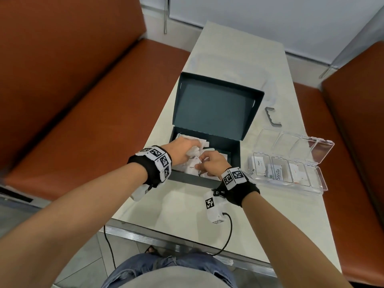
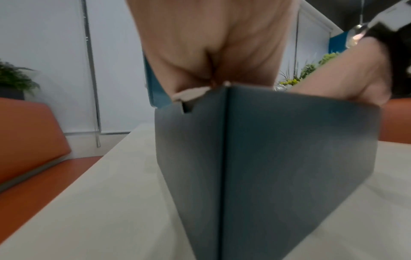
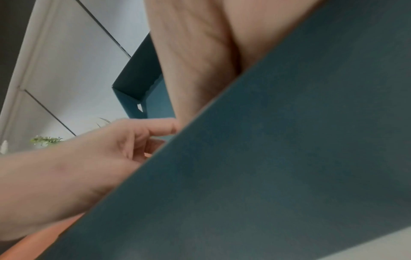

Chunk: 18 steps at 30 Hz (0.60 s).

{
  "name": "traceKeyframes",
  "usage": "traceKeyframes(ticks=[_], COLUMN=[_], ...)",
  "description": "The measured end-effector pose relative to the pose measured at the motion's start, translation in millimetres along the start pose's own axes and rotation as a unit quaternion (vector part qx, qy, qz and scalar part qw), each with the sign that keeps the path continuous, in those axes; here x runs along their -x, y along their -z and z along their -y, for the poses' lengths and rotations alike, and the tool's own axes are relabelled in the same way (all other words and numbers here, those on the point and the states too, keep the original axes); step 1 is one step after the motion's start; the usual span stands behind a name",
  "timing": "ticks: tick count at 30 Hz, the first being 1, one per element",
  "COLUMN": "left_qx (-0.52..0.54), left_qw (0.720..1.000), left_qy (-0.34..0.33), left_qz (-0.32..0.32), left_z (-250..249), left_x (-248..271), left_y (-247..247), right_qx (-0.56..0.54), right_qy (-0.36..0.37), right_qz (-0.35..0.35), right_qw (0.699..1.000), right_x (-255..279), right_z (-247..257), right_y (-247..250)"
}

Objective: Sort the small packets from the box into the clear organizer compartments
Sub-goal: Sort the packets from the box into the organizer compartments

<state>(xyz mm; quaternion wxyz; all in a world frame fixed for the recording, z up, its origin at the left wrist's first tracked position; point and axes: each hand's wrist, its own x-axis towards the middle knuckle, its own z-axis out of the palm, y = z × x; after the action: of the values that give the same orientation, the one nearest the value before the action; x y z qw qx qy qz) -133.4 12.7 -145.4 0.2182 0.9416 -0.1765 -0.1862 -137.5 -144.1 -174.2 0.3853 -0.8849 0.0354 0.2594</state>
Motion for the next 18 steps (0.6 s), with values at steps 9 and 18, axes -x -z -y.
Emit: traceKeyframes(ticks=[9, 18], left_qx=[0.111, 0.242], left_qw=[0.985, 0.95], left_qy=[0.053, 0.036], left_qz=[-0.118, -0.196], left_z=[10.7, 5.5], left_x=[9.7, 16.3], left_y=[13.5, 41.4], right_qx=[0.016, -0.077], right_qy=[0.019, 0.133], right_qz=[-0.023, -0.131], right_qw=[0.999, 0.979], right_x=[4.7, 17.3], right_z=[2.7, 22.0], right_y=[6.8, 39.8])
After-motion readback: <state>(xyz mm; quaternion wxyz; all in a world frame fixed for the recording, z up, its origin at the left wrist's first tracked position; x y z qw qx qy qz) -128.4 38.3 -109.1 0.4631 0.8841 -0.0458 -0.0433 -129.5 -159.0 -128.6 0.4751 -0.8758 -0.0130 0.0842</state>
